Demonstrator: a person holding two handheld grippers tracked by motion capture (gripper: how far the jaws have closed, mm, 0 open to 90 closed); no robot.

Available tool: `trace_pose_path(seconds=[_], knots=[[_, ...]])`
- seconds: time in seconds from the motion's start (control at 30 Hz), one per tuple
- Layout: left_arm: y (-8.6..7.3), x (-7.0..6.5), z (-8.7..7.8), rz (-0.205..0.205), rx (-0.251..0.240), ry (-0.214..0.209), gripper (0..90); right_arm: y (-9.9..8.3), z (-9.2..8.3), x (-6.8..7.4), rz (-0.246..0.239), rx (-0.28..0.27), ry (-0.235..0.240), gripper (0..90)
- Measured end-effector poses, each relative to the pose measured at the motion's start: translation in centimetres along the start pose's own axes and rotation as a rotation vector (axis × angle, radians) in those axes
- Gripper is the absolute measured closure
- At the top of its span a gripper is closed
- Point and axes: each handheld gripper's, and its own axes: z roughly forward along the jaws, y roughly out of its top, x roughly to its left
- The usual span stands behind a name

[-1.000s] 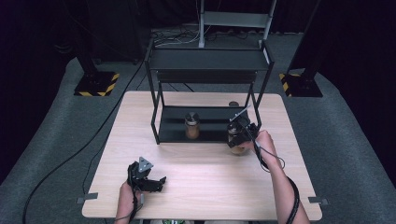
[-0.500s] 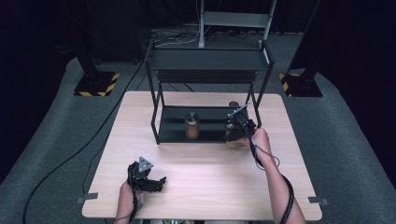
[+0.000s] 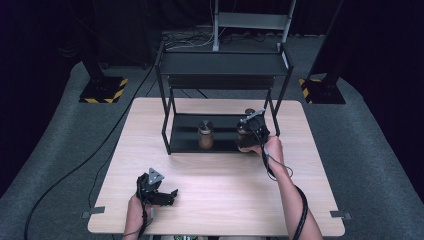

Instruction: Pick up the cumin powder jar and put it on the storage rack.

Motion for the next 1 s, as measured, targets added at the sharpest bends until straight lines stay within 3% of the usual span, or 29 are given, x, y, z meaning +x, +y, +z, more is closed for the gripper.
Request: trace_pose_path(seconds=[0.23,0.63,1.0], knots=[[0.0,0.0,0.0,0.0,0.0,0.0,1.3,-0.4,0.4,0.5,0.006,-0.039,-0.018,30.1],[0.0,0.0,0.0,0.0,0.0,0.0,1.3,-1.6,1.0,1.5,0.01,-0.15,-0.051,30.1],[0.0,0.0,0.0,0.002,0.0,0.0,1.5,-1.6,2.3,2.1,0.004,-0.167,-0.039,30.1]])
